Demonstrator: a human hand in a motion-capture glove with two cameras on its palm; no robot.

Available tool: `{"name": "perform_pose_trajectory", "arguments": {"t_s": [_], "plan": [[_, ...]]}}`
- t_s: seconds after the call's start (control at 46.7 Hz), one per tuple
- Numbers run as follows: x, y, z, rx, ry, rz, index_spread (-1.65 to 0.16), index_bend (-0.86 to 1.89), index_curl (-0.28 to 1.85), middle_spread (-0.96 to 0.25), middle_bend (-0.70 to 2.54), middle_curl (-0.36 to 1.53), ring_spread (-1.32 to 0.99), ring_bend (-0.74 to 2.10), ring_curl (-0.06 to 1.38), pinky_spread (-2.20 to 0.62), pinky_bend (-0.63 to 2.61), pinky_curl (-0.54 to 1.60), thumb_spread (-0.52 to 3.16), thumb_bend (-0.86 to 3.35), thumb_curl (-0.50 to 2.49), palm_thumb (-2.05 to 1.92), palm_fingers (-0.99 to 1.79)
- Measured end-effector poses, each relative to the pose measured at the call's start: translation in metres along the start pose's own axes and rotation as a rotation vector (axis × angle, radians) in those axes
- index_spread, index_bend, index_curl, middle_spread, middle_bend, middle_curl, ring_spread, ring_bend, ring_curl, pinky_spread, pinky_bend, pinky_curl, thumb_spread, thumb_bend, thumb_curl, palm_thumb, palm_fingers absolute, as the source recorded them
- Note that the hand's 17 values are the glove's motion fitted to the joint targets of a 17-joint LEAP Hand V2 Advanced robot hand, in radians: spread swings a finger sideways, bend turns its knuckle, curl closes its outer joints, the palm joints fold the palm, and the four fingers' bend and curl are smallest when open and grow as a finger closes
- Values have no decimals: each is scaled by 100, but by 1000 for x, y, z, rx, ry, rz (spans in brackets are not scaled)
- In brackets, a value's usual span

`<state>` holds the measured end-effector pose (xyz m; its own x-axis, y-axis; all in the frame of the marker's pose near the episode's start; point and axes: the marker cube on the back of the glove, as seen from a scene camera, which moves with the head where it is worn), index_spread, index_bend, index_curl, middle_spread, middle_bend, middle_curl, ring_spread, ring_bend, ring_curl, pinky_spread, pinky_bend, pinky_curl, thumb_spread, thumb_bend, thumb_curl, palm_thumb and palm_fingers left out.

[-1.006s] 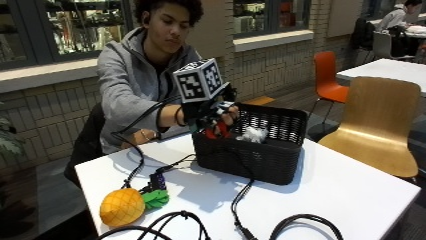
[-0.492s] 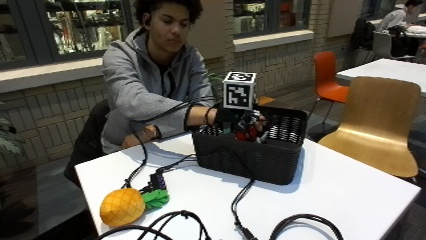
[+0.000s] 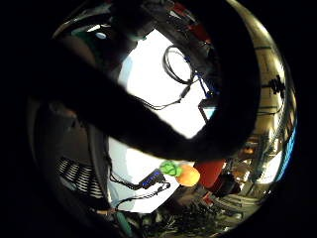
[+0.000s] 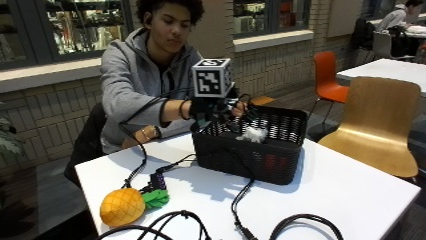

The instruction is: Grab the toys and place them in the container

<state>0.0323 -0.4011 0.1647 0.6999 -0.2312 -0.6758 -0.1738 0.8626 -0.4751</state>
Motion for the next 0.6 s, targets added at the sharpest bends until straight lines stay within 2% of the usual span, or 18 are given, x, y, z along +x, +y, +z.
{"name": "perform_pose_trajectory", "arguments": {"t_s": [0.128, 0.214, 0.3, 0.449, 0.599], "plan": [[45, 63, -21, 19, 47, 6, -31, 14, 53, -3, 17, 63, -15, 19, 48, 4, 96, 39, 149, 0, 50, 28, -11], [97, 102, -24, 16, 96, 153, -31, 14, 51, -2, 18, 61, -14, 19, 48, 5, 93, 38, 149, 0, 47, 28, -8], [151, 135, -20, -43, 24, 315, -31, 15, 48, -1, 18, 59, -14, 19, 48, 5, 91, 37, 149, -1, 45, 28, -6], [208, 197, 31, -100, 7, 483, -31, 14, 45, 0, 18, 56, -13, 19, 46, 6, 91, 36, 148, -1, 42, 27, -5], [240, 219, 79, -178, -108, 606, -31, 11, 40, 1, 14, 51, -11, 15, 44, 6, 97, 37, 143, -2, 39, 23, -17]]}}
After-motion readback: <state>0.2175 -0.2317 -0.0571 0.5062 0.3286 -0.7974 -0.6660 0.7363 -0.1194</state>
